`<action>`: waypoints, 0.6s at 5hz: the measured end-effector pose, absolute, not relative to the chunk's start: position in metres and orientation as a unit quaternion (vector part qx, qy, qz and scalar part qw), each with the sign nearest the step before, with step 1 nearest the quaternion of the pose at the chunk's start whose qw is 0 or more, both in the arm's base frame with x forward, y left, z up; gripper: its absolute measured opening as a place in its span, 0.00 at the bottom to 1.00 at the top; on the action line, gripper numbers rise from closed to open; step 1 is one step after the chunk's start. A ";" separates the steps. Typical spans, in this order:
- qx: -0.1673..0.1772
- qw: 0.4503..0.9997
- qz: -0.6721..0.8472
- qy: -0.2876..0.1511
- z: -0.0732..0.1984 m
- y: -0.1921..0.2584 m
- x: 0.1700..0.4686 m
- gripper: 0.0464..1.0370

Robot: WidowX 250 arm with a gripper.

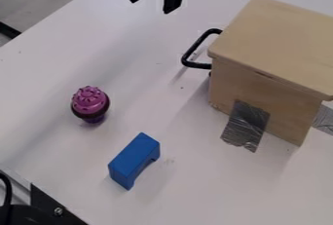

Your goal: Open the drawer

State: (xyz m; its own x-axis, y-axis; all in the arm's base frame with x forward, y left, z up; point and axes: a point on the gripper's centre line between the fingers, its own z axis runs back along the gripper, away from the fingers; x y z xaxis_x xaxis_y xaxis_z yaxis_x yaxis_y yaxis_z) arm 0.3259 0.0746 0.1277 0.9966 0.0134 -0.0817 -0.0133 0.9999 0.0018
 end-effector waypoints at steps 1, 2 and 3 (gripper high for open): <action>-0.003 0.998 0.006 0.058 0.117 0.074 0.325 0.96; 0.011 0.997 0.009 0.071 0.102 0.075 0.329 0.96; 0.009 0.996 0.014 0.084 0.088 0.075 0.333 0.96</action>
State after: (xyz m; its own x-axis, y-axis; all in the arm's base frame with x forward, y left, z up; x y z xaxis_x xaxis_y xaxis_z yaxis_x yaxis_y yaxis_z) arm 0.3334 0.0752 0.0878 0.9854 0.0299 -0.1673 -0.0269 0.9994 0.0201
